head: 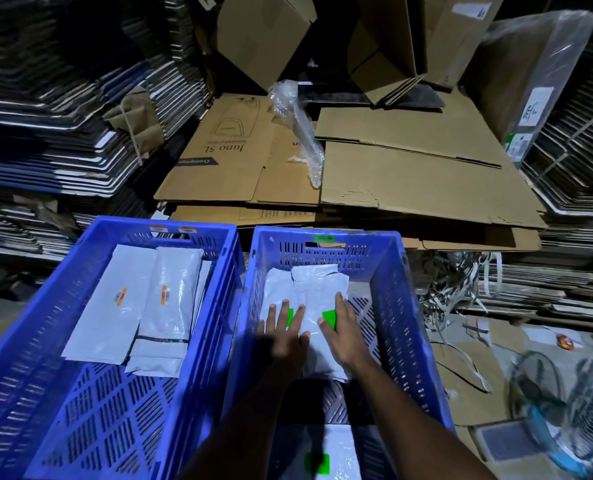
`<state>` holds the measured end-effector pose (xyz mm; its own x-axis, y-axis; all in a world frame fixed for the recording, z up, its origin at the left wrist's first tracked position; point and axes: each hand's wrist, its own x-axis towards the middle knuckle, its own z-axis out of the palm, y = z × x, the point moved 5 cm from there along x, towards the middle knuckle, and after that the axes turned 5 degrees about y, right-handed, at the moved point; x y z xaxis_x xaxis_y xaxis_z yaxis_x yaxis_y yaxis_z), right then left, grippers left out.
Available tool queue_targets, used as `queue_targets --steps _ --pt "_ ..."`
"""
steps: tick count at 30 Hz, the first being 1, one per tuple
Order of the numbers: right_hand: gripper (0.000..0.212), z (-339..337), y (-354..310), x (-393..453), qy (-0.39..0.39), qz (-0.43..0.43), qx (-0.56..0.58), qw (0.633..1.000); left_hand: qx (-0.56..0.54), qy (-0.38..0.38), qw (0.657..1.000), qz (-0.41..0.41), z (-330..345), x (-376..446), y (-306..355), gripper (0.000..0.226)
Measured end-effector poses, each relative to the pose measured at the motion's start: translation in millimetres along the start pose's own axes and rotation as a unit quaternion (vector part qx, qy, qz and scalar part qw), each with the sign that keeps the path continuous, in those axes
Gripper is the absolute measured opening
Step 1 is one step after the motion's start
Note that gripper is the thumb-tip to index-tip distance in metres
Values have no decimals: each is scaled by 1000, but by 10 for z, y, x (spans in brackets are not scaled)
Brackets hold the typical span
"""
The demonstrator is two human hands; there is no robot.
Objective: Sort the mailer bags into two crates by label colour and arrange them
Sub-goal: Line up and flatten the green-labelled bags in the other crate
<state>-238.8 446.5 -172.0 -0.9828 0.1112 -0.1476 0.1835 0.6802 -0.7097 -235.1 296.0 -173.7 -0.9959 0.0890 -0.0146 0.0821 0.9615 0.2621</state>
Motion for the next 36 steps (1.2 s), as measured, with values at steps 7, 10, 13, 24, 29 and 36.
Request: queue_targets --steps 7,10,13,24,29,36 --pt "80 -41 23 312 21 51 20 998 -49 60 996 48 44 -47 74 53" --pt "77 -42 4 361 12 20 -73 997 -78 95 991 61 25 3 124 47" --pt "82 -66 -43 348 11 -10 -151 988 -56 64 995 59 89 94 100 43" --pt "61 144 -57 453 -51 -82 -258 961 -79 129 988 26 160 55 13 64" --pt "60 201 -94 465 -49 -75 -272 958 -120 114 986 8 48 252 0 76" --pt "72 252 -189 514 -41 -132 -297 945 -106 155 981 54 147 683 -150 46"
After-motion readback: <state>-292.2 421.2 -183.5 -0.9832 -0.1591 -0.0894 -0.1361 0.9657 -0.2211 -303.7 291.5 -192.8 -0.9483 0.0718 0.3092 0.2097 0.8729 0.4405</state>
